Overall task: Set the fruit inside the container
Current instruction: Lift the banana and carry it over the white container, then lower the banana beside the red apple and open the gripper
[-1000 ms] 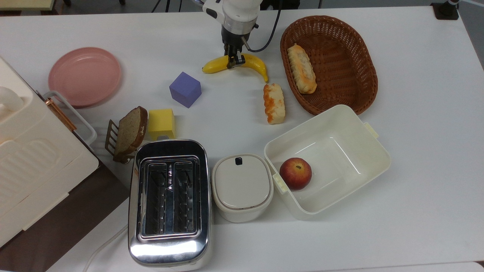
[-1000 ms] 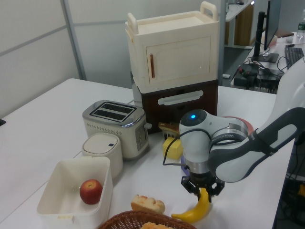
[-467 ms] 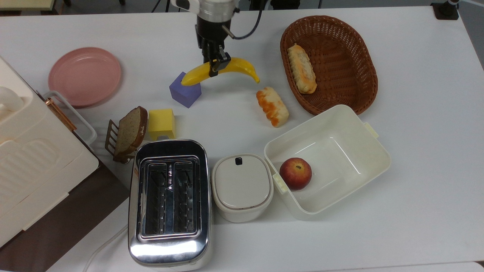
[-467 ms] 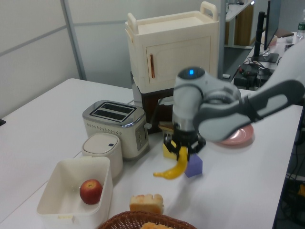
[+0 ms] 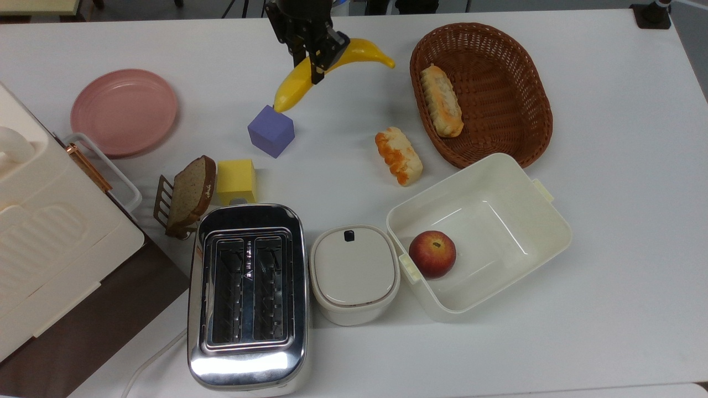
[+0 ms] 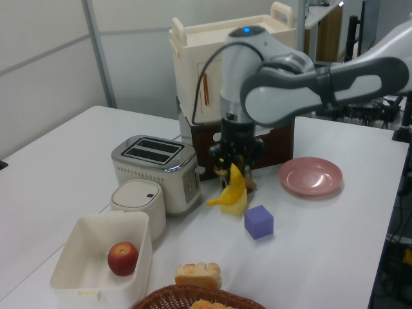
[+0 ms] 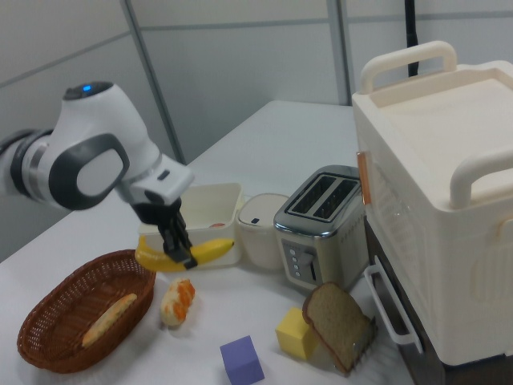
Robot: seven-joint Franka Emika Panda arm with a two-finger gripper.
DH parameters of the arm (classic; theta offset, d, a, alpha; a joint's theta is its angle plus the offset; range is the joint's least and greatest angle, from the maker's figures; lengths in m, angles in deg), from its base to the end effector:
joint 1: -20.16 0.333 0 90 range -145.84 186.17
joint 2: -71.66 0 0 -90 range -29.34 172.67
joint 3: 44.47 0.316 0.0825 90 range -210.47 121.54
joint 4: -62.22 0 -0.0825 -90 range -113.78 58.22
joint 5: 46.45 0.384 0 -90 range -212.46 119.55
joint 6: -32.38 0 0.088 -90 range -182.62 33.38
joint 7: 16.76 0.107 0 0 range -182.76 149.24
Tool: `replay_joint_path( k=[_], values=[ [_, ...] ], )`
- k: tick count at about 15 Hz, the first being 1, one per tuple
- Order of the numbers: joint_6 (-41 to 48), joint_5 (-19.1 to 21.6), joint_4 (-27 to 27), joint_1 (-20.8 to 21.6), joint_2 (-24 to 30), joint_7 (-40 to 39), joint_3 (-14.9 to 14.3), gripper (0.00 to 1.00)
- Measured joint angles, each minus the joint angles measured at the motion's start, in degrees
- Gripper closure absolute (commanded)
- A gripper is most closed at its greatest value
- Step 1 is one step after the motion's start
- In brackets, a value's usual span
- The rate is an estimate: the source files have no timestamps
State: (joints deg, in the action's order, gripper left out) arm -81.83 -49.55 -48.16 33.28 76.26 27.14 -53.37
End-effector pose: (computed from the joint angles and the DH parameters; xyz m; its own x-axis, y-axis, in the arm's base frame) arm 0.5507 0.0350 0.5361 0.7712 -0.6227 0.1322 -0.6190 -0.7820 -0.0722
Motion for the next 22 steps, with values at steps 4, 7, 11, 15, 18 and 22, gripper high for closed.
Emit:
replay_joint_path(
  k=[4,7,11,15,18,22],
  values=[
    [0.0,0.1,9.8,0.5,-8.3,-0.9,1.8,0.98],
    [-0.7,0.2,16.1,0.7,-15.4,-0.5,4.0,0.98],
    [-7.6,0.1,19.2,1.7,-20.9,1.6,6.7,0.98],
    [-13.3,-0.1,19.7,3.0,-23.4,2.2,7.8,0.98],
    [-18.6,-1.3,19.9,3.1,-25.0,3.5,8.8,0.98],
    [-24.0,-4.5,20.3,3.1,-26.9,6.0,9.2,0.98]
  ],
)
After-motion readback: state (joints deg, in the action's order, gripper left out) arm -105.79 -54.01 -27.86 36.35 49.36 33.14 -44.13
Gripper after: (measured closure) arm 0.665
